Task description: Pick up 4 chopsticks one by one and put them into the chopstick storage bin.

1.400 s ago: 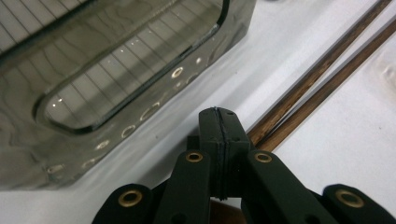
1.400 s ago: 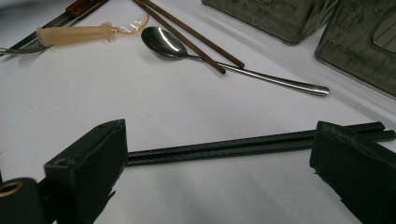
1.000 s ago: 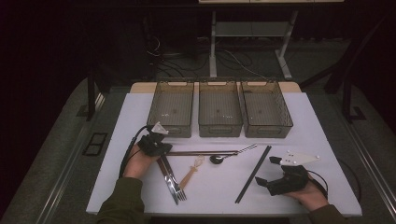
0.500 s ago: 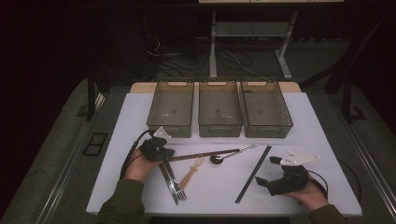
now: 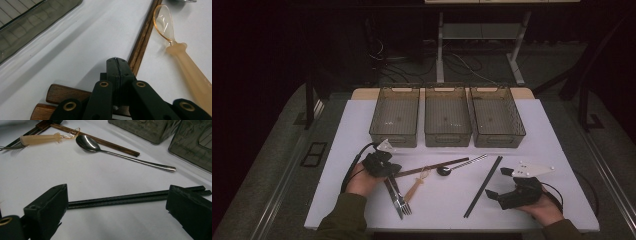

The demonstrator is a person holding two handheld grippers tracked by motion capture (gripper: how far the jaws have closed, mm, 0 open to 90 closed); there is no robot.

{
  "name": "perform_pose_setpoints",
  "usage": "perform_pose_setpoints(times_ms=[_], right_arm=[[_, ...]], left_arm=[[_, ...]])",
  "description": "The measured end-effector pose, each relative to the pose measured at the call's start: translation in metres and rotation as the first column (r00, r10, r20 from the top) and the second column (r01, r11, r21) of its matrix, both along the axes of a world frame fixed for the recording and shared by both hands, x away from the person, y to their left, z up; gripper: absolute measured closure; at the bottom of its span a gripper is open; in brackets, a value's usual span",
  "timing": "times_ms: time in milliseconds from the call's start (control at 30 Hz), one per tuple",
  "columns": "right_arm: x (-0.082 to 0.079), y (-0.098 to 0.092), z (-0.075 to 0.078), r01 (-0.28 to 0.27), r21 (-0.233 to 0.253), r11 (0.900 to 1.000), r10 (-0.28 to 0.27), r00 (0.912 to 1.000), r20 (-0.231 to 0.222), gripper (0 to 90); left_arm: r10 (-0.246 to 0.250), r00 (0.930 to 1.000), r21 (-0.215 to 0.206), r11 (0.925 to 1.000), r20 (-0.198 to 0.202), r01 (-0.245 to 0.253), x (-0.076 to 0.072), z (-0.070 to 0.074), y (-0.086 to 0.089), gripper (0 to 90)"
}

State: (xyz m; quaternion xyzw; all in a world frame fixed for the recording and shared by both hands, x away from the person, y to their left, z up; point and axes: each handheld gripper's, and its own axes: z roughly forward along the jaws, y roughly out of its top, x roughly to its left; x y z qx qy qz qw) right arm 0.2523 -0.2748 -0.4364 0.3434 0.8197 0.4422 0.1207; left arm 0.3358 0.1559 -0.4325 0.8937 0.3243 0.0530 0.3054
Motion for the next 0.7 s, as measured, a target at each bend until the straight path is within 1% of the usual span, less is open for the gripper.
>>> perform_pose_setpoints(times_ms=[67, 100, 133, 200, 267, 333, 367, 400, 433, 533, 567, 667, 700], right_arm=[[0.0, 0.0, 0.0, 0.001, 0.0, 1.0, -0.001, 1.0, 0.0, 4.4], [0.0, 0.0, 0.0, 0.0, 0.0, 1.0, 0.0, 1.0, 0.0, 4.4], [0.0, 0.0, 0.0, 0.001, 0.0, 1.0, -0.001, 1.0, -0.001, 4.4], [0.0, 0.0, 0.0, 0.001, -0.002, 1.0, -0.001, 1.0, -0.001, 4.4], [0.0, 0.001, 0.0, 0.003, -0.004, 1.0, -0.003, 1.0, -0.003, 4.4], [0.0, 0.001, 0.0, 0.002, -0.004, 1.0, -0.002, 1.0, -0.002, 4.4], [0.0, 0.001, 0.0, 0.003, -0.004, 1.0, -0.003, 1.0, -0.003, 4.4], [0.0, 0.001, 0.0, 0.003, -0.004, 1.0, -0.003, 1.0, -0.004, 4.4], [0.0, 0.001, -0.001, 0.003, -0.004, 1.0, -0.003, 1.0, -0.003, 4.4], [0.001, 0.001, -0.001, 0.0, -0.005, 1.0, 0.0, 1.0, -0.003, 4.4], [0.001, 0.001, -0.001, -0.001, -0.004, 1.0, 0.001, 1.0, -0.003, 4.4], [0.001, 0.001, -0.001, 0.0, -0.004, 1.0, 0.0, 1.0, -0.004, 4.4], [0.001, 0.001, -0.001, 0.0, -0.004, 1.0, 0.0, 1.0, -0.004, 4.4]], left_arm=[[-0.001, 1.0, -0.005, 1.0, 0.009, 0.001, 0.0, 0.001, 0.0, 89.2], [-0.005, 0.9997, -0.009, 0.9999, 0.023, 0.006, 0.0, 0.002, 0.001, 89.0], [-0.003, 0.9995, -0.023, 0.9997, 0.032, 0.004, 0.0, 0.003, 0.001, 85.6], [-0.013, 0.9982, -0.034, 0.9993, 0.059, 0.015, 0.0, 0.007, 0.0, 82.1], [-0.021, 0.9973, -0.045, 0.9987, 0.07, 0.024, 0.0, 0.01, -0.002, 80.4], [-0.019, 0.9965, -0.069, 0.9973, 0.082, 0.025, 0.002, 0.012, -0.007, 76.8], [-0.031, 0.9956, -0.079, 0.9962, 0.088, 0.038, 0.004, 0.014, -0.01, 74.5], [-0.031, 0.9957, -0.099, 0.9943, 0.087, 0.04, 0.006, 0.015, -0.014, 73.0], [-0.039, 0.9955, -0.11, 0.9927, 0.086, 0.049, 0.009, 0.016, -0.019, 71.1], [-0.072, 0.9935, -0.128, 0.9882, 0.089, 0.083, 0.015, 0.018, -0.036, 69.7], [-0.08, 0.9934, -0.127, 0.9879, 0.083, 0.09, 0.016, 0.017, -0.042, 69.7], [-0.132, 0.9879, -0.105, 0.9846, 0.082, 0.14, 0.019, 0.013, -0.061, 70.4], [-0.139, 0.9874, -0.1, 0.9842, 0.076, 0.146, 0.019, 0.011, -0.067, 70.6]])
